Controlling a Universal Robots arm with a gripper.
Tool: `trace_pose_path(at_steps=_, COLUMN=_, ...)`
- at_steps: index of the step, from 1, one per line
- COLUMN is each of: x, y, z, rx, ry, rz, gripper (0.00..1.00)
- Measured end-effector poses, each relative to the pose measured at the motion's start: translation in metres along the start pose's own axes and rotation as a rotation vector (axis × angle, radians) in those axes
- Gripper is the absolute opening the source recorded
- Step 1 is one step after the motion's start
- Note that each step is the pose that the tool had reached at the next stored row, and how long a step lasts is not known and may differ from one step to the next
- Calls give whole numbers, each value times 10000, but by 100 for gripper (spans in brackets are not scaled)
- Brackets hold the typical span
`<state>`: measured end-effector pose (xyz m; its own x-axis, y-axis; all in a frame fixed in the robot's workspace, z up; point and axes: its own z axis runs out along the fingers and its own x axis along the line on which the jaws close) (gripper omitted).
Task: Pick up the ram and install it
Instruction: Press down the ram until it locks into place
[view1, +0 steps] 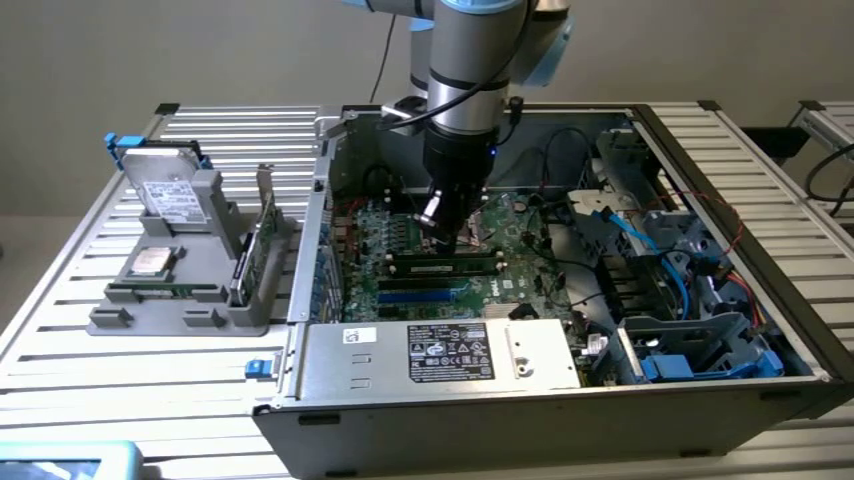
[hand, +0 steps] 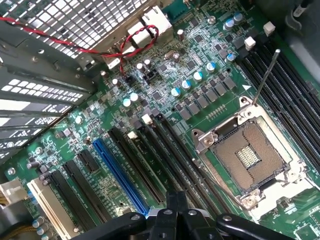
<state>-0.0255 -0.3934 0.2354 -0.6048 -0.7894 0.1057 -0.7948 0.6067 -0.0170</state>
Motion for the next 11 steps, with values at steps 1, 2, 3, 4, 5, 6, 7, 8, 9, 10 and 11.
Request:
trace_pose_path(at_steps=1, x=0, y=0, z=0, rx=-9, ry=0, rz=118, gripper=11)
trace_pose_path(at_steps=2, x=0, y=0, z=0, rx=-20, ry=1, rz=236, gripper=11)
trace_pose_path(at_steps=3, x=0, y=0, z=0, rx=-33, ry=2, rz=367, gripper=11)
trace_pose_path(at_steps=4, x=0, y=0, z=0, rx=-45, ry=3, rz=488, gripper=11)
trace_pose_path(at_steps=5, x=0, y=0, z=0, rx=-56, ry=5, rz=609, gripper=11)
trace_pose_path(at_steps=6, x=0, y=0, z=0, rx=-69, ry=6, rz=734, gripper=11)
trace_pose_path(at_steps=7, x=0, y=0, z=0, rx=-81, ry=7, rz=856, gripper=11)
trace_pose_path(at_steps=8, x=0, y=0, z=0, rx=-92, ry=8, rz=978, gripper=11)
trace_pose_path(at_steps=9, x=0, y=0, z=0, rx=-104, ry=9, rz=1105, gripper=11)
trace_pose_path(at_steps=10, x=0, y=0, z=0, rx=-115, ry=10, rz=1225, gripper=11)
trace_pose_path(at_steps=11, x=0, y=0, z=0, rx=-126, ry=10, rz=1346, gripper=11)
